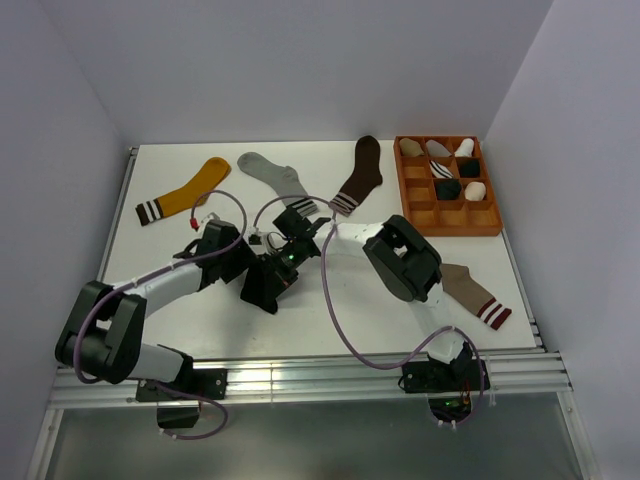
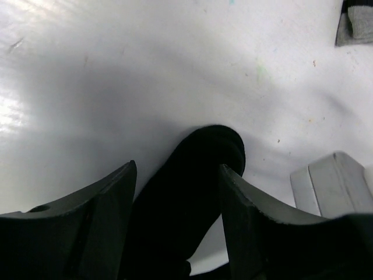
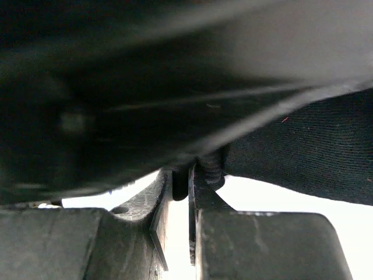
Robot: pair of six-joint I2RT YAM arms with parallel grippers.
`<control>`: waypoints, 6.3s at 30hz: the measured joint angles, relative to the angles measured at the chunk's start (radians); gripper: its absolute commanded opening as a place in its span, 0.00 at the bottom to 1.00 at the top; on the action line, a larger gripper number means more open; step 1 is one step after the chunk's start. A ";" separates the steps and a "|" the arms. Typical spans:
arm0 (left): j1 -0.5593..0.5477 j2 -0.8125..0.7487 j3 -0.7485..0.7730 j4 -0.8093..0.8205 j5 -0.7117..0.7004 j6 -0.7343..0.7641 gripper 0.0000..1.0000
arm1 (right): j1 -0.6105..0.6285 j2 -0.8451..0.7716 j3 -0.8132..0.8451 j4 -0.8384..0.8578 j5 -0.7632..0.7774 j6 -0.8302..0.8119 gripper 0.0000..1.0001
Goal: Roll the socks
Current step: Roll the sock at the center of the board.
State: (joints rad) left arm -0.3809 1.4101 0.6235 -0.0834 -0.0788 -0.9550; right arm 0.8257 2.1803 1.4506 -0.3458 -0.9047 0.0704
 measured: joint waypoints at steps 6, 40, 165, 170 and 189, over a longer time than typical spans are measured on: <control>0.001 -0.094 -0.014 -0.091 -0.055 -0.069 0.66 | 0.000 0.007 0.013 -0.014 0.002 0.025 0.00; -0.048 -0.496 -0.409 -0.001 0.025 -0.411 0.26 | 0.000 0.026 0.017 0.011 0.013 0.227 0.00; -0.098 -0.239 -0.137 -0.078 -0.005 -0.169 0.66 | -0.135 0.003 0.019 -0.011 0.021 0.125 0.00; -0.098 -0.180 -0.143 -0.019 0.003 -0.191 0.63 | -0.138 0.040 0.069 -0.076 -0.020 0.111 0.00; -0.098 -0.164 -0.248 0.219 -0.019 -0.299 0.62 | -0.148 0.106 0.136 -0.156 -0.109 0.096 0.00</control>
State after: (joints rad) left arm -0.4793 1.2461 0.3752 0.1352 -0.0978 -1.2545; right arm 0.6781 2.2860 1.5867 -0.5022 -1.0134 0.1665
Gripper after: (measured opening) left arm 0.616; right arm 0.186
